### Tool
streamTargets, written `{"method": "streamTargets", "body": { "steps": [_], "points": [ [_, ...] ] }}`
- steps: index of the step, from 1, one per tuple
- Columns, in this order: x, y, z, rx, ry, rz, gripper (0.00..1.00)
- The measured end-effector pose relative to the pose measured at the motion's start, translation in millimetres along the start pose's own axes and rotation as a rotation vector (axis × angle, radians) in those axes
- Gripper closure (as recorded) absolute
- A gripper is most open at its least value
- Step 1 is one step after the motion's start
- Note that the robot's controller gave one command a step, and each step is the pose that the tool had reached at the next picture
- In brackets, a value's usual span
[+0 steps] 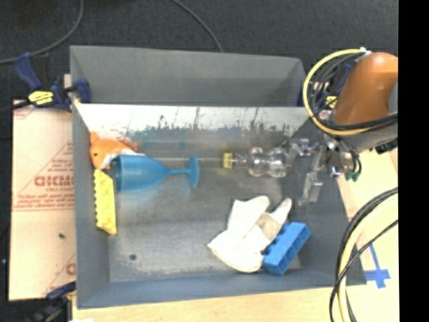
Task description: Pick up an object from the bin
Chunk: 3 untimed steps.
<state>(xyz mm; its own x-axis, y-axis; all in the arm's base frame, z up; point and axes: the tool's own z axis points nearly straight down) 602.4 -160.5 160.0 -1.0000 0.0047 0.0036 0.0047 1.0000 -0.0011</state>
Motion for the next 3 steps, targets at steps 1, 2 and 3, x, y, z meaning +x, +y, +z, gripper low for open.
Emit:
{"method": "streamTargets", "body": {
  "steps": [1, 2, 3],
  "points": [
    [-1.8, 1, -5, 0.002, -0.008, -0.004, 0.00],
    [36.5, 29, 45, 0.003, -0.007, -0.339, 0.00],
    [40.3, 49, 43, 0.001, -0.009, -0.276, 0.00]
  ]
}}
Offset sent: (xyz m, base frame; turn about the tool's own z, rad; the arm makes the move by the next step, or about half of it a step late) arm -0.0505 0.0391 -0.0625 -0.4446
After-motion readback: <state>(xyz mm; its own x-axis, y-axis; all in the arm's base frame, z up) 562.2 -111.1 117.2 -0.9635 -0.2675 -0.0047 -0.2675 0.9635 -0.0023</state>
